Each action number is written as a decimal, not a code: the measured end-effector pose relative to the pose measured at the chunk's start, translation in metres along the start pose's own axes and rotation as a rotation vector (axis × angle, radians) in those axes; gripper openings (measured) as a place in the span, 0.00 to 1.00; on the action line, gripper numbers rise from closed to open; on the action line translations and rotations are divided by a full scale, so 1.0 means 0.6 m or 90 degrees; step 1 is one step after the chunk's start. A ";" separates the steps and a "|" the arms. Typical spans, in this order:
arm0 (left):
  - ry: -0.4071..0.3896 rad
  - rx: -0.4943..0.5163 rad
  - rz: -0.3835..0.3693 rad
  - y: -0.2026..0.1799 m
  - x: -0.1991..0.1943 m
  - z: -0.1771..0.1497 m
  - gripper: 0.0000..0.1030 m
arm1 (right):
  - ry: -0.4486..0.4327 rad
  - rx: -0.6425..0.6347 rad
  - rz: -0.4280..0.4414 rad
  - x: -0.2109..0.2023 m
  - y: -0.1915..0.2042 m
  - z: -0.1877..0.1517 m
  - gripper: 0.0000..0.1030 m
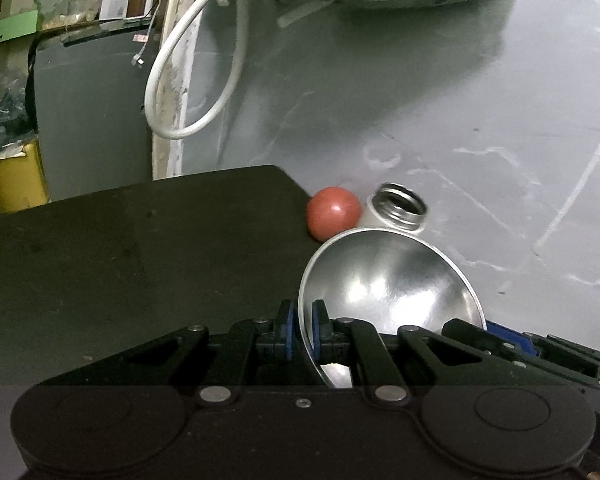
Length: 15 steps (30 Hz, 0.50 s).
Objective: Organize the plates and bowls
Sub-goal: 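Carry the steel mixing bowl with the right gripper beside the plate stack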
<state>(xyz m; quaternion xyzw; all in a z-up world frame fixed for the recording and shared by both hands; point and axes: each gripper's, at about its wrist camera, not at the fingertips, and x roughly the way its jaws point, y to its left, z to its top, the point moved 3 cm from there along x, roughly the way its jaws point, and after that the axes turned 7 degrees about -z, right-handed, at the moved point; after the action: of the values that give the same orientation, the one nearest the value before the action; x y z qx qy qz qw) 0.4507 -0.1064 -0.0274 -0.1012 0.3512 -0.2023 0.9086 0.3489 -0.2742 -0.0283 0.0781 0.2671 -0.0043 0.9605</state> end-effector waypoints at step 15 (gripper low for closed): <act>0.064 0.019 -0.060 -0.127 -0.040 -0.092 0.10 | 0.018 0.046 -0.013 -0.135 -0.106 -0.069 0.21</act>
<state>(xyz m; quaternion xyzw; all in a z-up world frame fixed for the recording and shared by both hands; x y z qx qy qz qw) 0.3748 -0.1665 -0.0287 -0.0935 0.3879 -0.2549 0.8808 0.2551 -0.3335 -0.0309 0.1099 0.2810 -0.0227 0.9531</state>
